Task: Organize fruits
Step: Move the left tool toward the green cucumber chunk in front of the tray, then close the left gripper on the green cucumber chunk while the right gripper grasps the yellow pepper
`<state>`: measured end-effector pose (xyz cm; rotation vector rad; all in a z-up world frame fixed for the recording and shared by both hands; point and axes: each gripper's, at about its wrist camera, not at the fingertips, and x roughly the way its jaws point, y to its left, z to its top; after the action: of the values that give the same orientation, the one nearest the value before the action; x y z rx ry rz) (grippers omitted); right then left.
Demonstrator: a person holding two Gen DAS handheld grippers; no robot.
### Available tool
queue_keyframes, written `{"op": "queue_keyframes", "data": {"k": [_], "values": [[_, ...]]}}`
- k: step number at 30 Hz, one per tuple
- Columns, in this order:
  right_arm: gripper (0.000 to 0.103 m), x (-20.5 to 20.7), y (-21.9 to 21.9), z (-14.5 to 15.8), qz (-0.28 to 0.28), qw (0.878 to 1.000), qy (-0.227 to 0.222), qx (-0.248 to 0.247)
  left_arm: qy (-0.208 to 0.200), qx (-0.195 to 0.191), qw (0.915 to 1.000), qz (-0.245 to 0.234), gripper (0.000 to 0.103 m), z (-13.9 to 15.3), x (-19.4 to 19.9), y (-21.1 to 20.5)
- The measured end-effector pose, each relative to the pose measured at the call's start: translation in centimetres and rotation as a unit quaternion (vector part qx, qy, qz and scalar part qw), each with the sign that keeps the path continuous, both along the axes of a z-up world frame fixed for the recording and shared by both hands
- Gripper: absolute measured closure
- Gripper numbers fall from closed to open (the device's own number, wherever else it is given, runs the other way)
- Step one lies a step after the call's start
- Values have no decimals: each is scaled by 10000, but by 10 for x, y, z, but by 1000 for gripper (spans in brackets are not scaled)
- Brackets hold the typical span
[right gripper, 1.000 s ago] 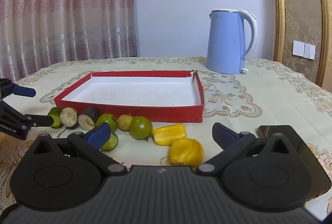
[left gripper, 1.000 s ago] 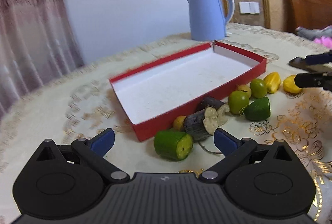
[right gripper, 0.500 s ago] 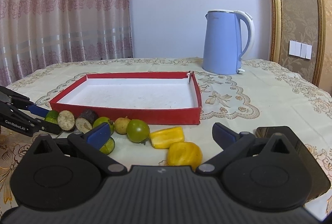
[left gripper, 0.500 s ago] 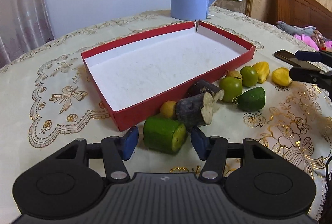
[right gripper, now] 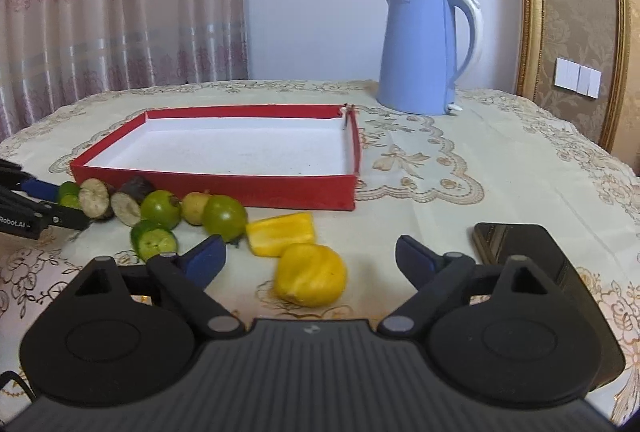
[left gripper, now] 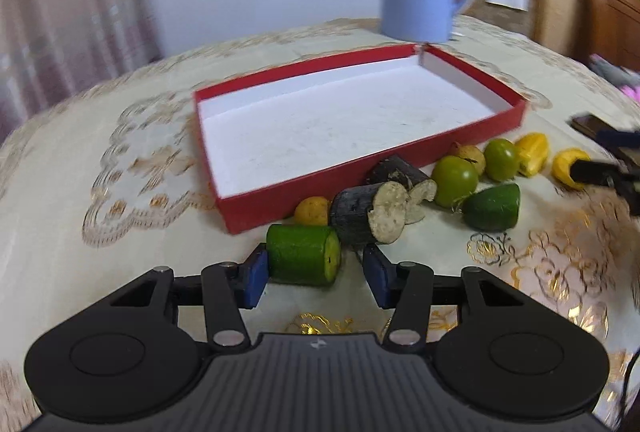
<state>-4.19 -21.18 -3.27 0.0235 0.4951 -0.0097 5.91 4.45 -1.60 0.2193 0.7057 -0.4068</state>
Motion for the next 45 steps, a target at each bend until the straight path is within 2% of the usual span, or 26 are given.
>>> {"op": "queue_keyframes", "data": {"k": [3, 5, 8, 10, 13, 15, 18, 23, 33, 41, 45], "values": [[9, 0, 1, 0, 16, 10000, -10, 15, -14, 12, 9993, 369, 52, 0, -4, -5], [5, 0, 3, 1, 23, 10000, -47, 2, -153, 228, 9972, 695, 45, 0, -7, -13], [5, 0, 6, 2, 31, 9999, -75, -70, -462, 511, 9907, 1174, 36, 0, -15, -26], [5, 0, 6, 1, 17, 10000, -47, -76, -556, 515, 9875, 1380, 34, 1, -19, -30], [5, 1, 7, -1, 31, 10000, -3, -78, -455, 427, 9864, 1520, 33, 0, -17, -35], [5, 1, 8, -2, 52, 9999, 12, -106, -321, 379, 9863, 1570, 33, -2, -15, -36], [1, 2, 10, -2, 57, 9999, 14, -139, -198, 230, 9858, 1653, 21, -2, -16, -37], [0, 2, 11, -2, 48, 9998, -6, -170, -300, 443, 9824, 1791, 15, 0, -16, -43], [0, 3, 12, -2, 90, 9998, 26, -158, -328, 807, 9779, 1899, 13, -5, -11, -47], [0, 3, 13, -2, 103, 9998, 25, -187, -190, 481, 9808, 1883, 12, -6, -6, -37], [0, 3, 14, -2, 100, 9998, 20, -196, -221, 485, 9809, 1872, 12, -7, -7, -38]]}}
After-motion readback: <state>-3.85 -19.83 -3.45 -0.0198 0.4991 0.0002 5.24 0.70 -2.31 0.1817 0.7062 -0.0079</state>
